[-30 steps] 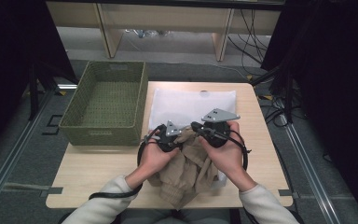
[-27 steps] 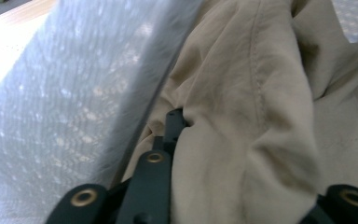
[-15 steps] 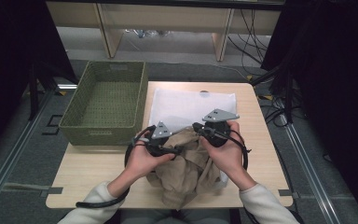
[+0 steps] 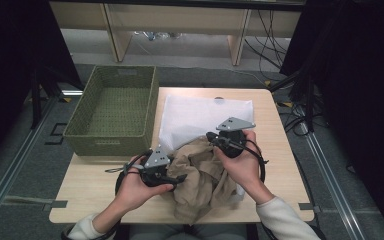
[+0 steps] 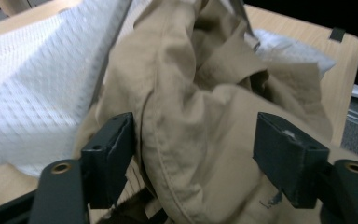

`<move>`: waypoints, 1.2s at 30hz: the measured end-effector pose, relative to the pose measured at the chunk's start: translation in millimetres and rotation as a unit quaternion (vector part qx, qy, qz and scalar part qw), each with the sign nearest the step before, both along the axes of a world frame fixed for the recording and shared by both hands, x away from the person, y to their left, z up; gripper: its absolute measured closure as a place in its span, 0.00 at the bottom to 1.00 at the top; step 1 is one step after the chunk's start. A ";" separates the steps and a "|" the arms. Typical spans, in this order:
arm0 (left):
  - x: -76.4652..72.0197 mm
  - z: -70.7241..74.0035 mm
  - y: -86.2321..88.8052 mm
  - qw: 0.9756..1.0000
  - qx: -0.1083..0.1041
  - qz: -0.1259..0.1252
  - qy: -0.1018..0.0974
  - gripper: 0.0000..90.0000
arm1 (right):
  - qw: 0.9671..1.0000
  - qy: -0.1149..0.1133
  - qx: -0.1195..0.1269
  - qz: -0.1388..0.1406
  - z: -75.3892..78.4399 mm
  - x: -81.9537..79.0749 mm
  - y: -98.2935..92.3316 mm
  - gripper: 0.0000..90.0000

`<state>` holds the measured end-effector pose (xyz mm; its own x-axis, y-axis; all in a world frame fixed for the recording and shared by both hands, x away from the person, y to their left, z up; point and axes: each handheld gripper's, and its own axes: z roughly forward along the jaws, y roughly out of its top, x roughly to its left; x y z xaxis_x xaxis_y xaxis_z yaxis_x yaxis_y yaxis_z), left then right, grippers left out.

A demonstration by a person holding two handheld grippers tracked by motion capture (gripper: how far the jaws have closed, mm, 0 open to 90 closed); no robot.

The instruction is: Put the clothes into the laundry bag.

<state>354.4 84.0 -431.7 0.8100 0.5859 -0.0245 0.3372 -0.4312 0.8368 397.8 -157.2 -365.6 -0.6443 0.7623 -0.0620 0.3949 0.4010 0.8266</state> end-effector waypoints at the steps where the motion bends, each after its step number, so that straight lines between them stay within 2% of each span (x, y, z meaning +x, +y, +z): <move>1: 2.1 -3.3 -0.6 1.000 0.016 -0.005 -0.004 0.31 | 1.000 -0.001 0.000 0.001 -0.1 0.0 0.1 0.99; 2: 3.6 -8.8 -4.2 1.000 0.026 -0.001 0.005 0.30 | 1.000 -0.001 0.000 0.001 -0.3 -0.1 0.7 0.99; 3: 5.7 -11.6 -5.9 0.999 0.038 -0.009 0.003 0.29 | 1.000 -0.001 -0.001 0.001 -0.3 -0.3 1.0 0.99; 4: 6.9 -16.6 -9.9 0.999 0.044 -0.005 0.007 0.29 | 1.000 -0.002 -0.002 0.003 -0.4 -0.1 1.1 0.99; 6: 10.1 -24.5 -18.2 0.998 0.069 -0.008 -0.002 0.29 | 1.000 0.009 0.006 -0.008 -0.9 -1.7 2.2 0.99; 7: 10.7 -26.0 -20.4 0.997 0.077 -0.006 -0.006 0.30 | 1.000 0.003 -0.001 0.001 -1.0 -0.3 1.2 0.99; 8: 12.5 -27.4 -22.8 0.996 0.091 -0.005 -0.010 0.32 | 1.000 0.003 -0.002 0.001 -1.2 -0.2 1.2 0.99; 10: 14.4 -29.2 -26.0 0.995 0.094 -0.001 -0.011 0.38 | 1.000 0.007 0.000 0.000 -1.6 -0.2 1.4 0.99; 12: 15.8 -32.1 -28.1 0.994 0.111 0.017 -0.005 0.51 | 1.000 0.008 -0.002 -0.001 -2.5 0.4 1.1 0.99; 13: 16.3 -33.9 -29.4 0.993 0.119 0.022 -0.005 0.54 | 1.000 0.011 0.001 -0.003 -2.7 -0.2 1.4 0.99; 15: 18.1 -38.1 -30.9 0.992 0.125 0.023 -0.001 0.62 | 1.000 0.010 -0.003 -0.001 -3.2 0.2 1.1 0.99; 19: 22.9 -44.4 -30.7 0.992 0.121 0.034 0.028 0.77 | 1.000 0.010 -0.007 0.003 -4.1 1.4 1.2 0.99; 22: 24.5 -42.0 -29.5 0.992 0.120 0.028 0.030 0.86 | 1.000 0.010 -0.008 0.003 -4.6 1.8 1.3 0.99; 23: 23.5 -41.3 -29.8 0.992 0.112 0.034 0.037 0.88 | 1.000 0.011 -0.008 0.003 -4.5 1.9 1.3 0.99; 24: 23.5 -39.3 -29.3 0.993 0.107 0.029 0.036 0.89 | 1.000 0.010 -0.008 0.002 -4.5 1.9 1.3 0.99; 25: 23.3 -37.2 -29.1 0.994 0.096 0.030 0.043 0.90 | 1.000 0.010 -0.007 0.003 -4.3 1.7 1.3 0.99; 27: 22.2 -29.5 -28.5 0.996 0.065 0.026 0.049 0.91 | 1.000 0.011 -0.005 0.003 -3.7 1.1 1.7 0.99; 28: 21.4 -24.8 -28.9 0.997 0.043 0.023 0.055 0.91 | 1.000 0.008 -0.007 0.005 -2.8 0.9 1.6 0.99; 29: 20.5 -19.8 -29.9 0.998 0.020 0.020 0.063 0.91 | 1.000 0.007 -0.004 0.003 -2.1 0.1 2.1 0.99; 30: 19.6 -13.6 -30.6 0.998 0.006 0.014 0.065 0.91 | 1.000 0.004 -0.001 0.000 -1.2 -0.8 2.1 0.99; 31: 17.3 -7.4 -32.9 0.998 -0.011 0.014 0.062 0.91 | 1.000 0.002 0.002 -0.002 -0.2 -1.9 2.5 0.99; 32: 15.5 -0.7 -34.5 0.998 -0.017 0.008 0.056 0.91 | 1.000 -0.005 0.001 0.004 0.8 -2.0 2.7 0.99; 33: 13.4 4.9 -38.1 0.998 -0.036 0.006 0.055 0.91 | 1.000 -0.004 0.005 0.001 2.2 -3.9 3.4 0.99; 34: 12.0 11.2 -40.6 0.997 -0.046 0.000 0.055 0.92 | 1.000 -0.013 0.003 0.005 3.8 -4.5 3.4 0.99; 35: 11.4 16.9 -43.8 0.996 -0.060 -0.010 0.059 0.92 | 1.000 -0.006 0.011 0.002 5.3 -7.2 4.9 0.99; 36: 10.5 22.3 -48.4 0.997 -0.059 -0.012 0.052 0.92 | 1.000 -0.011 0.010 0.005 6.9 -7.7 5.3 0.99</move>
